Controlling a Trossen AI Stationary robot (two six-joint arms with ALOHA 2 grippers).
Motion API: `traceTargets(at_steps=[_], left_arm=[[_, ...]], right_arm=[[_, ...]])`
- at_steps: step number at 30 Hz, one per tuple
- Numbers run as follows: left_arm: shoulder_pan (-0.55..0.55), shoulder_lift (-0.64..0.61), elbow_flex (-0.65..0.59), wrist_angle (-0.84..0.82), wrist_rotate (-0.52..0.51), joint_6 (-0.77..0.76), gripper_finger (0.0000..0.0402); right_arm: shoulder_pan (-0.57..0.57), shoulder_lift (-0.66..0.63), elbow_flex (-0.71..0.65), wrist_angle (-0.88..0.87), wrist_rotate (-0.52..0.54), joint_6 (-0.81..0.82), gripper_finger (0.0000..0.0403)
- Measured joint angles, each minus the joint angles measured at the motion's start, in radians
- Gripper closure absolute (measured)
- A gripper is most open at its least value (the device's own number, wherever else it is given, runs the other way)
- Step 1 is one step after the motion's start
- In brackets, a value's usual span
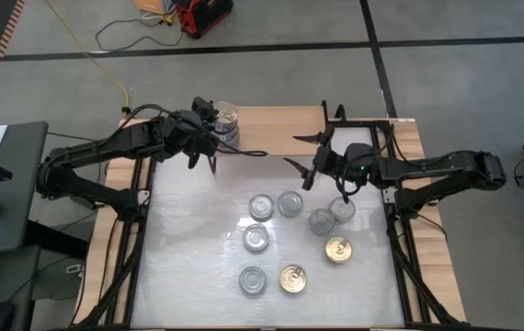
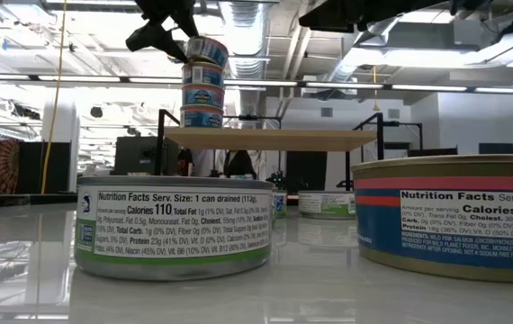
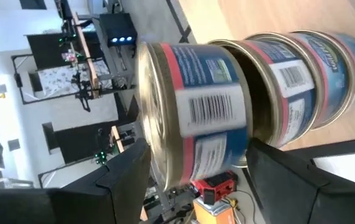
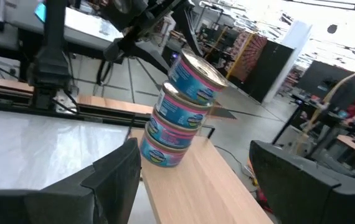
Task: Stack canned seafood by type on shelf
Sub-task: Stack the blue tuna can on top of the other blue tuna cans on the shelf, then put the green tuna can on the shelf
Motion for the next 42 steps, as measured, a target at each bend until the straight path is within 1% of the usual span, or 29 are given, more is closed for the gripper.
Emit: traceTargets(at_steps=[4, 7, 12, 15, 19, 24, 26, 28, 29, 31, 33, 35, 39, 42], left_arm=[[0.012, 0.000, 0.000, 0.010, -0.001, 0.002, 0.0148], [0.013, 0.000, 0.000, 0.003, -0.005, -0.002, 0.0148], [0.001, -0.002, 0.000, -0.002, -0.022, -0.005, 0.0148], [-0.021, -0.003, 0.000, 0.019, -0.022, -0.036, 0.0148], [-0.071, -0.003, 0.000, 0.052, -0.019, -0.061, 0.0148], [-0.157, -0.002, 0.000, 0.090, -0.026, -0.013, 0.0148], [-0.195, -0.001, 0.000, 0.104, -0.006, -0.007, 0.0148], [-0.239, -0.001, 0.000, 0.113, 0.039, -0.025, 0.0148], [-0.259, -0.001, 0.000, 0.120, 0.070, -0.065, 0.0148], [-0.298, 0.013, 0.000, 0.150, 0.127, -0.209, 0.0148], [-0.325, 0.031, 0.000, 0.168, 0.164, -0.400, 0.0148], [-0.348, 0.062, 0.000, 0.142, 0.204, -0.594, 0.0148], [-0.392, 0.160, 0.000, 0.044, 0.324, -0.923, 0.0148], [-0.436, 0.259, -0.001, 0.008, 0.405, -1.067, 0.0148]], right_arm=[[-0.060, 0.033, 0.000, 0.096, -0.084, 0.023, 0.0072], [-0.106, 0.083, 0.014, 0.124, -0.141, 0.045, 0.0072], [-0.125, 0.164, 0.047, 0.110, -0.156, 0.056, 0.0072], [-0.123, 0.171, 0.056, 0.078, -0.155, 0.048, 0.0072], [-0.121, 0.091, 0.059, 0.003, -0.149, 0.050, 0.0072], [-0.114, -0.036, 0.044, -0.146, -0.141, 0.098, 0.0072], [-0.102, -0.076, 0.037, -0.188, -0.130, 0.116, 0.0072], [-0.080, -0.113, 0.033, -0.242, -0.095, 0.126, 0.0072], [-0.067, -0.128, 0.034, -0.262, -0.072, 0.131, 0.0072], [-0.041, -0.153, 0.034, -0.321, -0.034, 0.147, 0.0072], [-0.013, -0.165, 0.034, -0.358, -0.029, 0.180, 0.0072], [0.018, -0.161, 0.026, -0.378, -0.027, 0.221, 0.0072], [0.094, -0.117, -0.057, -0.338, -0.028, 0.287, 0.0072], [0.157, -0.073, -0.118, -0.253, -0.027, 0.323, 0.0072]])
